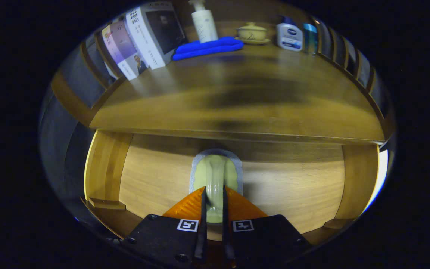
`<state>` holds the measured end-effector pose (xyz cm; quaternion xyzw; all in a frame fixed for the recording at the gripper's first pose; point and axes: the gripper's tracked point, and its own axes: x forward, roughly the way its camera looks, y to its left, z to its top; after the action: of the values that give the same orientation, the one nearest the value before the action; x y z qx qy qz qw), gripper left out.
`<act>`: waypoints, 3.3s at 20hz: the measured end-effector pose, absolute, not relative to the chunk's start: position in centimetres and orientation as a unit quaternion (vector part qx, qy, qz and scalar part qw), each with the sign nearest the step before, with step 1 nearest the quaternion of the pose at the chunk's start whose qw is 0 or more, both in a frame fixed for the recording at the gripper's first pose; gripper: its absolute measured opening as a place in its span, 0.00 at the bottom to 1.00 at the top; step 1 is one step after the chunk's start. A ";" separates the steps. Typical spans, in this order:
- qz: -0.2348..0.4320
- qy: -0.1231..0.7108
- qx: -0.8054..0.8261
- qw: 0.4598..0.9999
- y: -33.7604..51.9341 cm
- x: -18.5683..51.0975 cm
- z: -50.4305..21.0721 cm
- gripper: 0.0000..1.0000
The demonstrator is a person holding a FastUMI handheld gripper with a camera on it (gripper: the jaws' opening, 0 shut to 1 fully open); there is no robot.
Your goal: Pull open the drawer, take out the items inside it, and place them on the countertop above the cabinet.
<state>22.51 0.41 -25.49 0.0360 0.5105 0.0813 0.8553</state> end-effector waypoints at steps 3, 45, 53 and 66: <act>0.108 0.505 0.045 0.855 0.6 20.6 -25.2 0.19; 0.056 0.344 0.084 0.934 -3.2 37.8 -12.3 0.38; 0.077 0.251 0.103 0.959 -2.1 32.4 -8.6 0.98; 0.039 0.036 0.012 0.999 -1.9 14.4 -6.7 0.98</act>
<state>14.40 -1.87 -6.72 0.0120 0.0364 0.0389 0.9985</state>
